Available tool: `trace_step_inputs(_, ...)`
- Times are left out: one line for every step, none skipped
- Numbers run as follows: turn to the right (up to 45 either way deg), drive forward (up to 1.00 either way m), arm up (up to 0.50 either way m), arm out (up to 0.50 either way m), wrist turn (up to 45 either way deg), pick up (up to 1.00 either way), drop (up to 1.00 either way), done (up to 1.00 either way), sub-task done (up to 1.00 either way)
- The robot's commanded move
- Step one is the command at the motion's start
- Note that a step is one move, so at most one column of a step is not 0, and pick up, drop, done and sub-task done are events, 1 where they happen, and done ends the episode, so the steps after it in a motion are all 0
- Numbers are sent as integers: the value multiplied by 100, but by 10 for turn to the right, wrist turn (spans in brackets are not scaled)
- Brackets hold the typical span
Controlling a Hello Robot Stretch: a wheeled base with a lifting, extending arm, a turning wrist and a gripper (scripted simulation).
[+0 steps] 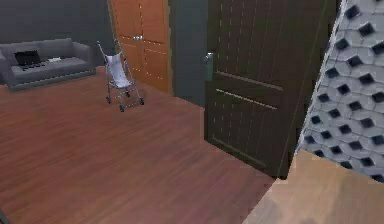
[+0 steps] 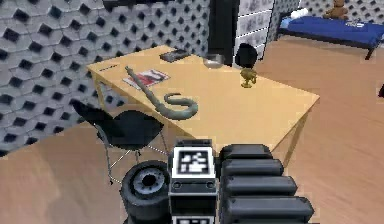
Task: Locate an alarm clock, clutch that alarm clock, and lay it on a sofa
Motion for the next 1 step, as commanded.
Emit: trace_step_inputs(0, 40, 0, 0, 0, 0, 0, 0, 0)
